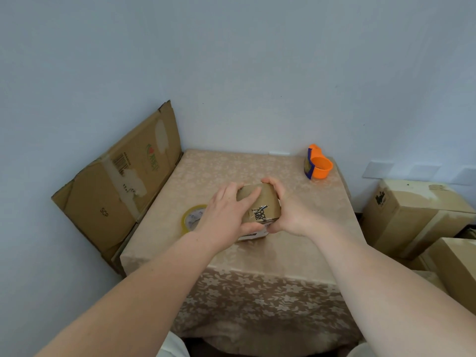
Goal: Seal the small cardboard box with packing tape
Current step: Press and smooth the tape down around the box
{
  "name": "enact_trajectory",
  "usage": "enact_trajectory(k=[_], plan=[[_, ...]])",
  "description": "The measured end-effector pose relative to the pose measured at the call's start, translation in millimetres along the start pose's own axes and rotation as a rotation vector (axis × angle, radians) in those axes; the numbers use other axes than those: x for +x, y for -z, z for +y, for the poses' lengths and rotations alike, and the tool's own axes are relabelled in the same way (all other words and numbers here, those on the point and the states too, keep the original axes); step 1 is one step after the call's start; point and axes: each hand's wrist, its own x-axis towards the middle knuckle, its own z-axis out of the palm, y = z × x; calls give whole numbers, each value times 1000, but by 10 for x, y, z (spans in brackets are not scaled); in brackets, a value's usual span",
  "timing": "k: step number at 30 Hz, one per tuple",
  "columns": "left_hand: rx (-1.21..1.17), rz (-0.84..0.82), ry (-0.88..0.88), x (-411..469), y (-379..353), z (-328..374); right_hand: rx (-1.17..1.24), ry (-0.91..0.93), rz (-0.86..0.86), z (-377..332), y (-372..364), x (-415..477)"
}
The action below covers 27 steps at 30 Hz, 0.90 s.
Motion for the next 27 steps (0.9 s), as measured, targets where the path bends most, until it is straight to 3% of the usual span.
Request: enact_trajectory(k=[3, 7, 11, 15, 18, 20, 24, 27], plan=[[-50, -6, -29, -28, -11, -8, 27, 8, -12, -22, 13, -29], [-291, -12, 39, 10, 40, -44, 67, 33, -14, -41, 36, -34], [-445, 65, 64, 141, 101, -27, 63, 71, 92, -50, 37, 13], [-810, 171, 326, 307, 77, -83, -66, 119, 228, -28, 64, 83], [-1108, 76, 499, 397, 50, -81, -78, 180, 309, 40, -16, 211], [-1250, 22, 515, 443, 22, -55, -67, 221, 323, 97, -75, 308], [-1340, 65, 556, 590, -92, -103, 163, 189, 214, 207, -99, 414], [-1372, 110, 582, 738, -247, -185, 423, 107, 231, 272, -146, 541]])
